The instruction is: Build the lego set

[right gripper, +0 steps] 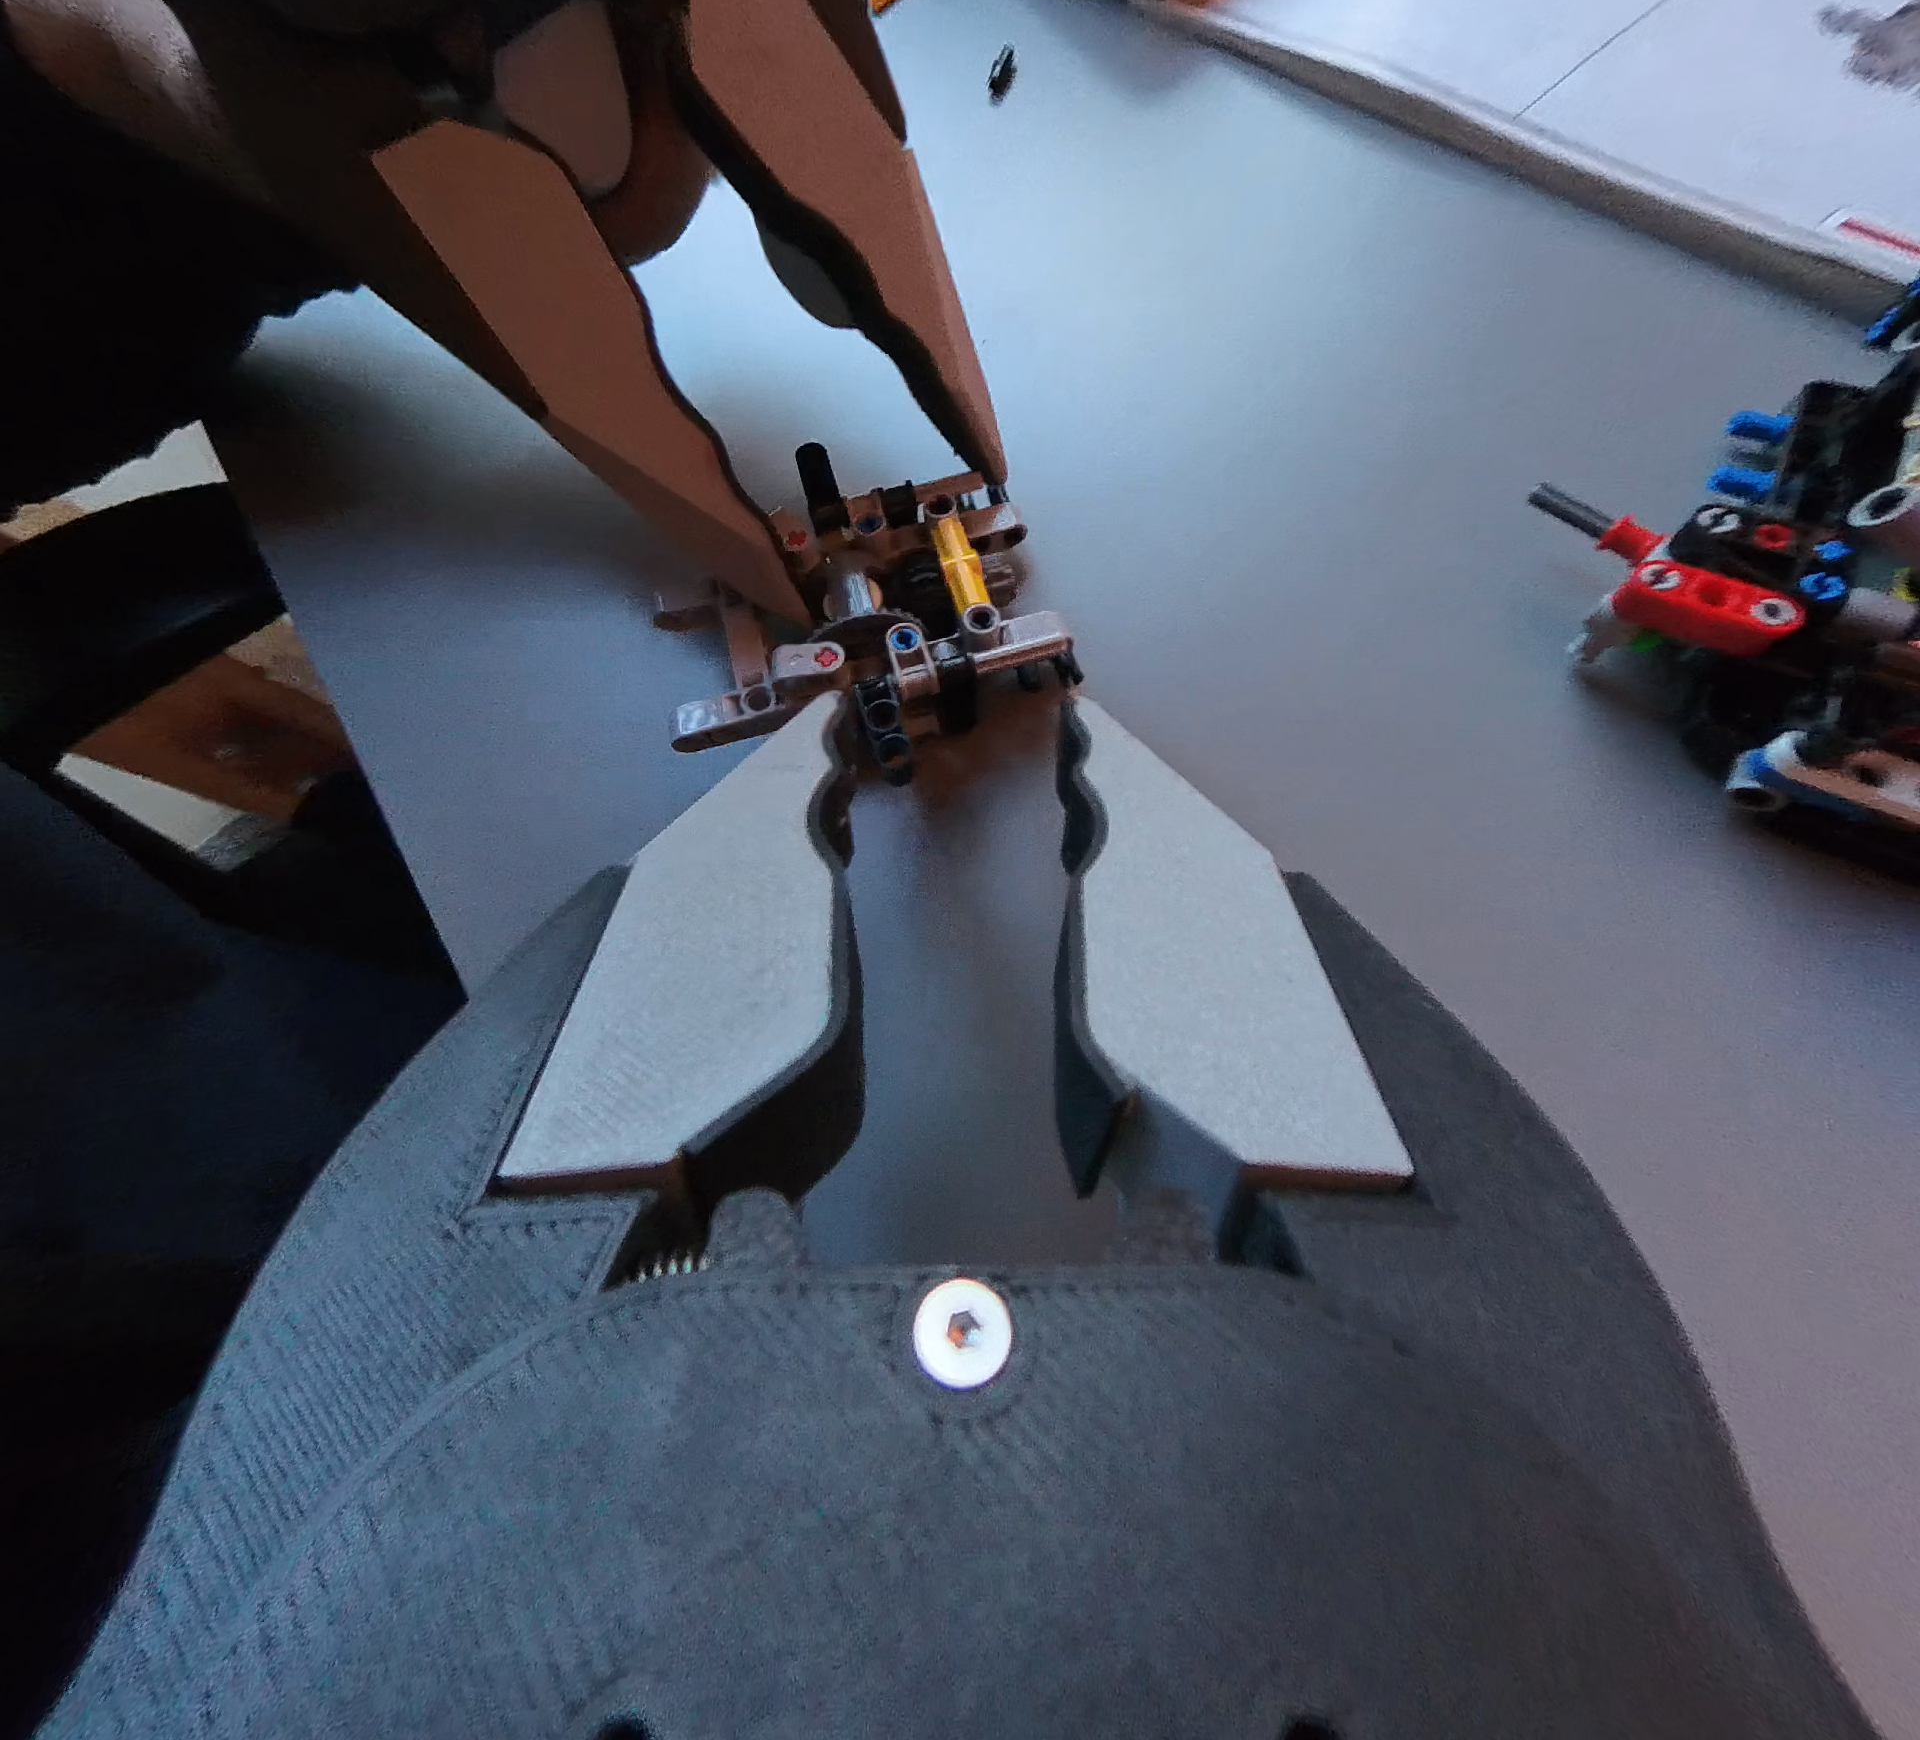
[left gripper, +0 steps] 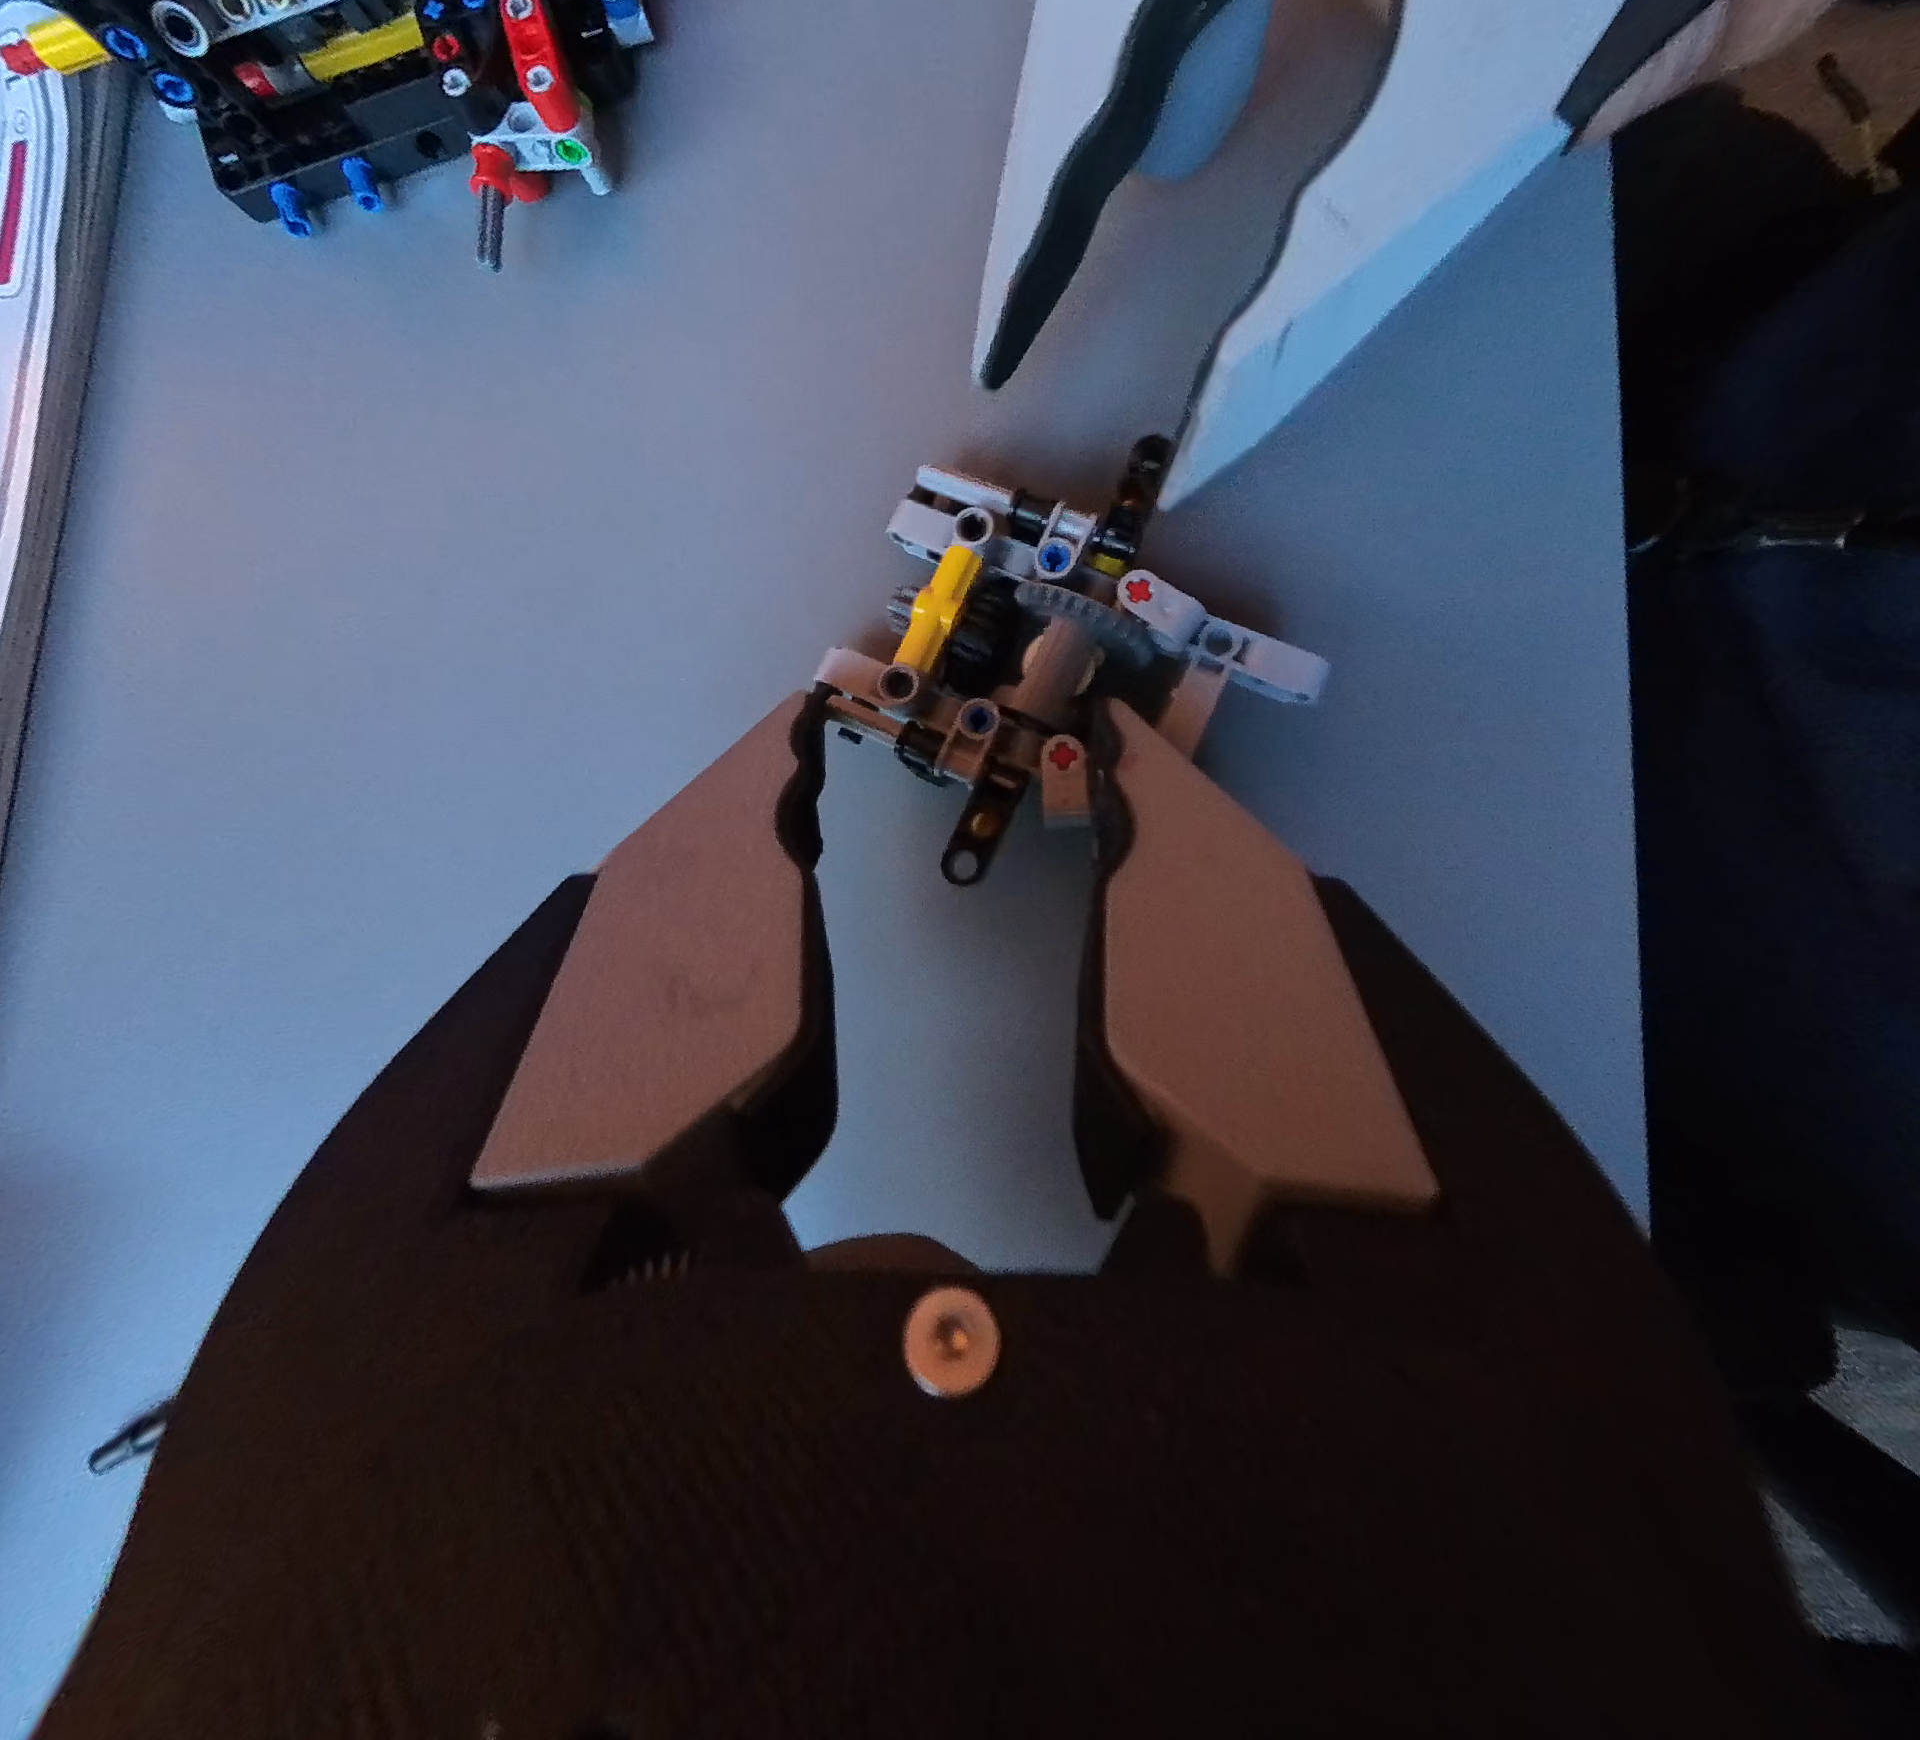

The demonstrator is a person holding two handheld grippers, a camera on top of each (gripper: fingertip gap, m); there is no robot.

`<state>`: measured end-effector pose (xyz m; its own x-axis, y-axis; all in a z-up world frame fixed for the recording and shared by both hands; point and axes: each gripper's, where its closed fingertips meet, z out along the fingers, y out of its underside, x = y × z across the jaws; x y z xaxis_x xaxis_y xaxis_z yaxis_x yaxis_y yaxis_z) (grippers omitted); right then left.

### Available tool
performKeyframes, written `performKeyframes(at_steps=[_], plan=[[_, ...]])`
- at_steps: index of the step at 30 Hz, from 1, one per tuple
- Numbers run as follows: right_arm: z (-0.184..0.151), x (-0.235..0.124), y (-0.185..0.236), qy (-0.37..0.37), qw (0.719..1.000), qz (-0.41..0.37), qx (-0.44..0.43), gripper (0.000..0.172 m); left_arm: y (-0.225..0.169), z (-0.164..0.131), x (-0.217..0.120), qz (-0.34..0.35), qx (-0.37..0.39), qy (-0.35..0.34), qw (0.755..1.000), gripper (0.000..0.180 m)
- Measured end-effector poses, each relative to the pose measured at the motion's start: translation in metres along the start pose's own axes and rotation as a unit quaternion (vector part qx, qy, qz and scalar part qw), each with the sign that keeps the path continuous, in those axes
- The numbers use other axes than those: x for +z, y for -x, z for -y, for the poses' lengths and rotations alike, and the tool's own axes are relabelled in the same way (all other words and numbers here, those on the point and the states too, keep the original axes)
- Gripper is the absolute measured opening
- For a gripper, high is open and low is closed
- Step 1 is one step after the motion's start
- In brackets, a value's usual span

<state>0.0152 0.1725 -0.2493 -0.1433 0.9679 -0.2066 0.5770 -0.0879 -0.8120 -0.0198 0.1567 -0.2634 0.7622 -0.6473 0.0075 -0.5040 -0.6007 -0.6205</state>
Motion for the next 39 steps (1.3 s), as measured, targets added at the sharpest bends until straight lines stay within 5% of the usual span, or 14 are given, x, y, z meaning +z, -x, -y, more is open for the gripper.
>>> performKeyframes(at_steps=[1, 14, 39], plan=[[0.001, -0.003, -0.001, -0.006, 1.0, -0.009, -0.005, 0.031, 0.0, 0.0, 0.0, 0.008, -0.002, -0.001, 1.0, 0.049], [0.0, -0.001, 0.026, -0.015, 0.999, -0.013, -0.029, 0.01, 0.003, 0.0, 0.0, 0.111, -0.067, -0.021, 0.991, 0.049], [0.003, 0.006, 0.014, -0.01, 0.99, -0.123, -0.07, 0.005, -0.001, -0.002, -0.003, 0.217, -0.21, -0.043, 0.952, 0.048]])
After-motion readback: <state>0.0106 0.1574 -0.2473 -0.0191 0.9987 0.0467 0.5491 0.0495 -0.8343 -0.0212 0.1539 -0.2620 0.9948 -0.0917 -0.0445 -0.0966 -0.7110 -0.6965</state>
